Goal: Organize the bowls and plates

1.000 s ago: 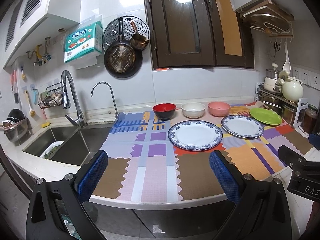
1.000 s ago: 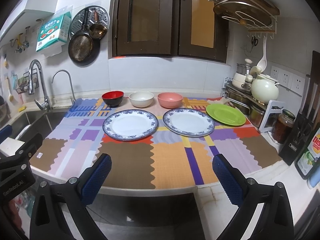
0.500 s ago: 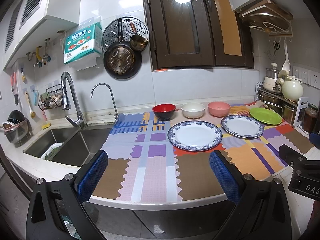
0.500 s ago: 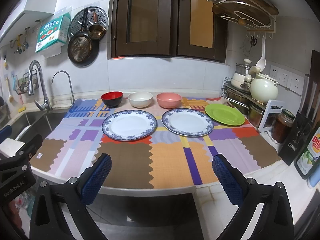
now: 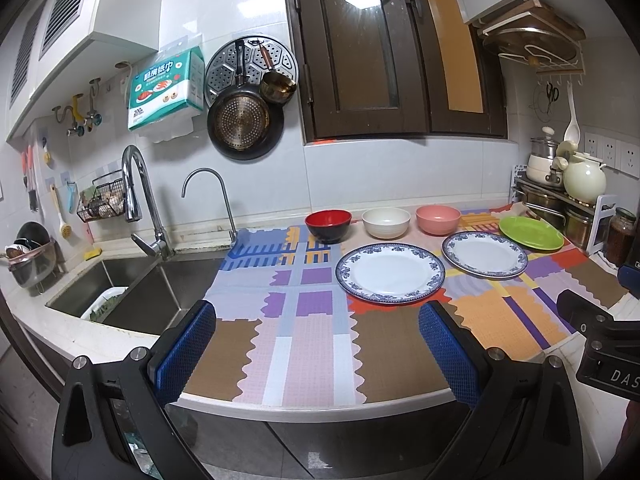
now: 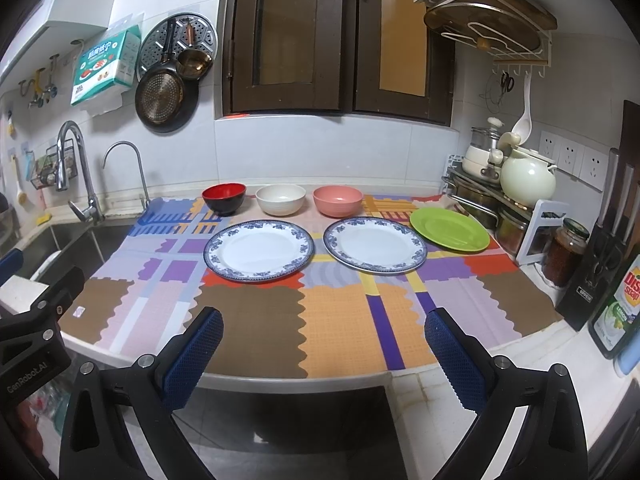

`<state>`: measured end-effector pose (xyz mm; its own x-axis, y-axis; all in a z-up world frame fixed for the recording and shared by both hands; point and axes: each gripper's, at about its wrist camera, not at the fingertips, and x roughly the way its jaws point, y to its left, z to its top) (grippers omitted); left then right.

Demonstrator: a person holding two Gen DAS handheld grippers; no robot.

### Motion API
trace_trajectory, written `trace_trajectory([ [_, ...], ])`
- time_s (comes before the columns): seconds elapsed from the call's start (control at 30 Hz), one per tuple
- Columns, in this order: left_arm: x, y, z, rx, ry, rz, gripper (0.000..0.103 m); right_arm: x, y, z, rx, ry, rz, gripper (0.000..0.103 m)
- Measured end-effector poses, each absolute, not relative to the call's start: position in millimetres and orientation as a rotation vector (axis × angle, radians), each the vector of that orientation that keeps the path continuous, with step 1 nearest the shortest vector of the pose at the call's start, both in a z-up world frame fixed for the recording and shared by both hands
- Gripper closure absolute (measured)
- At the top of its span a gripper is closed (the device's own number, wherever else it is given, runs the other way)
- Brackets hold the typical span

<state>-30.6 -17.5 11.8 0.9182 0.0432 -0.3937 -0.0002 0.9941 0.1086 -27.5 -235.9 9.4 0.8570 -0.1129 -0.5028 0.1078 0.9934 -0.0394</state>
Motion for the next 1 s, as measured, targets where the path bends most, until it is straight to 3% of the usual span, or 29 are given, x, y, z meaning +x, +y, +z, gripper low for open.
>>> trace_trajectory([
  [1.0,11,24,-2,0.113,0.453,-0.008,0.0,6,-201,-3,0.0,0.56,-0.115,0.001],
])
